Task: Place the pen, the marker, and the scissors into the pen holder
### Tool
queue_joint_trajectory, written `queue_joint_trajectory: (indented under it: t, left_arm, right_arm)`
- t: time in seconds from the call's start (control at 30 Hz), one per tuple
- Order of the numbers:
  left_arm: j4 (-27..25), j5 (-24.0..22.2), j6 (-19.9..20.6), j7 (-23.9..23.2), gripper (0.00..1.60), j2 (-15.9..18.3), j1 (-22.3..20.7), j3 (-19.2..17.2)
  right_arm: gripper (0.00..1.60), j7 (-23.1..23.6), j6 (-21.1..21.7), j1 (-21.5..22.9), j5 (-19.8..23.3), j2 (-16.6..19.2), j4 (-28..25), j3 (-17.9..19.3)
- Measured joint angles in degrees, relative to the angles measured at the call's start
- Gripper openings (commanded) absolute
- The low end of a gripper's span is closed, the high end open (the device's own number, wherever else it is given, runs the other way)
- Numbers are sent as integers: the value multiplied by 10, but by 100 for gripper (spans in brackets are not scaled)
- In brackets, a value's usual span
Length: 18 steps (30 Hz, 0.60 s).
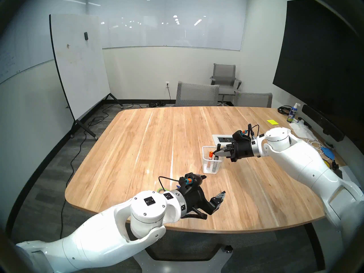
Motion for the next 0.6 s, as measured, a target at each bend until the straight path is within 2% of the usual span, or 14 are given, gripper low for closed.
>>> queue_joint_trajectory:
  t: [0.27, 0.6]
  left_arm:
    - [0, 0, 0, 0, 160, 0, 0, 0]
    - [0, 0, 0, 0, 160, 0, 0, 0]
  right_arm:
    - [61, 3, 0, -1, -1, 0, 0, 0]
    - [80, 7, 0, -1, -1, 0, 1, 1]
